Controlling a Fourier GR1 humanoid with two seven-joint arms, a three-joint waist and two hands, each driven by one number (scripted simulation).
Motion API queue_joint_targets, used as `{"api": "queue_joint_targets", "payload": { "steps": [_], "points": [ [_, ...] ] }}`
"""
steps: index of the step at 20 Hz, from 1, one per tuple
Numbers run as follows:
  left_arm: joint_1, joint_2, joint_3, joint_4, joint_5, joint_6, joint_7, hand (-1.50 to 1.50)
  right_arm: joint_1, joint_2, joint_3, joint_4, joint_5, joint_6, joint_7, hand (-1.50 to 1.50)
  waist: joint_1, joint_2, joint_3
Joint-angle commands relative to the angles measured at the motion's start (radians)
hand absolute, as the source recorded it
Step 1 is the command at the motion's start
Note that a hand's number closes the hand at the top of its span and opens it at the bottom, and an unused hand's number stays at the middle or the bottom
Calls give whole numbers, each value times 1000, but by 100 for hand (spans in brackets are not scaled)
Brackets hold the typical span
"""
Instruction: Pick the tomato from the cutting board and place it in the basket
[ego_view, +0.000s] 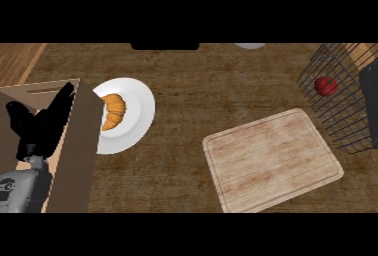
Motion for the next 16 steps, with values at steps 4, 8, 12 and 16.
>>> {"api": "queue_joint_targets", "payload": {
  "steps": [4, 8, 12, 16],
  "points": [
    [36, -2, 9, -28, -2, 16, 20, 0, 87, 113, -67, -288, 10, -130, 128, -150, -39, -23, -2],
    [59, 33, 52, -6, 27, -9, 19, 0, 193, 230, -33, -509, -77, -24, 76, -150, -71, -37, -3],
    [99, 3, 37, -22, 4, 20, 1, 0, 359, 319, 36, -683, -152, 78, 32, -150, -98, -45, -3],
    [91, 16, 40, -60, 9, 18, 30, 0, 517, 378, 114, -905, -244, 142, 25, -150, -98, -43, -1]
  ]
}}
